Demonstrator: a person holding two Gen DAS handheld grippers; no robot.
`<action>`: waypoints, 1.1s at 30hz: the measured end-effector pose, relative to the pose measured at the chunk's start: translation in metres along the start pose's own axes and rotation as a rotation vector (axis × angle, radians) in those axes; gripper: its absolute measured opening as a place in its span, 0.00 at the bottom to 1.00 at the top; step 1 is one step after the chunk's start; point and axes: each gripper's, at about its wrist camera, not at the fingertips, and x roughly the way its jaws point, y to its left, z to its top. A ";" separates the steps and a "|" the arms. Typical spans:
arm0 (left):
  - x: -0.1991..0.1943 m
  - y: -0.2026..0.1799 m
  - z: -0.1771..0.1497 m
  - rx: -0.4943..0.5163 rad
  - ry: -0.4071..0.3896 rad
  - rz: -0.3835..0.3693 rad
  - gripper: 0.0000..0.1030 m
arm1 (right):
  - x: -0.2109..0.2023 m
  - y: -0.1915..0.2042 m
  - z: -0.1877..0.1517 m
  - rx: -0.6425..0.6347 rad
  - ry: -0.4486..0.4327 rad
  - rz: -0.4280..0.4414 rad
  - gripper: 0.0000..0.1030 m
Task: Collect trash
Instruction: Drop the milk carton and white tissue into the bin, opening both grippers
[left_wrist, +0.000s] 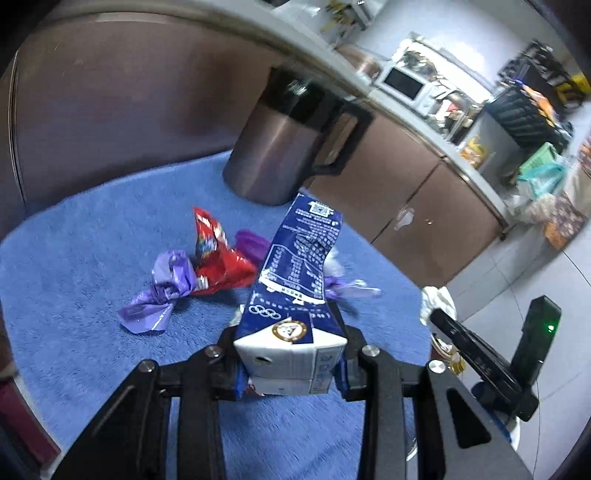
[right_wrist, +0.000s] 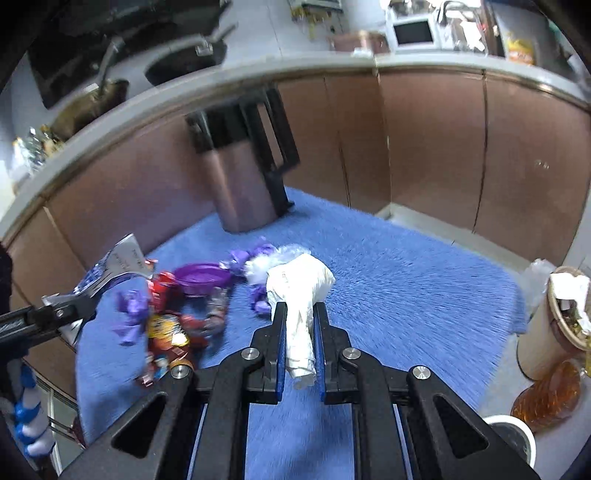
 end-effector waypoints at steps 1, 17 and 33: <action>-0.006 -0.005 -0.001 0.013 -0.009 -0.007 0.32 | -0.021 -0.001 -0.003 0.003 -0.024 -0.004 0.12; 0.005 -0.199 -0.076 0.407 0.155 -0.261 0.32 | -0.176 -0.109 -0.098 0.190 -0.073 -0.323 0.13; 0.130 -0.328 -0.179 0.696 0.411 -0.293 0.49 | -0.124 -0.222 -0.189 0.429 0.141 -0.451 0.43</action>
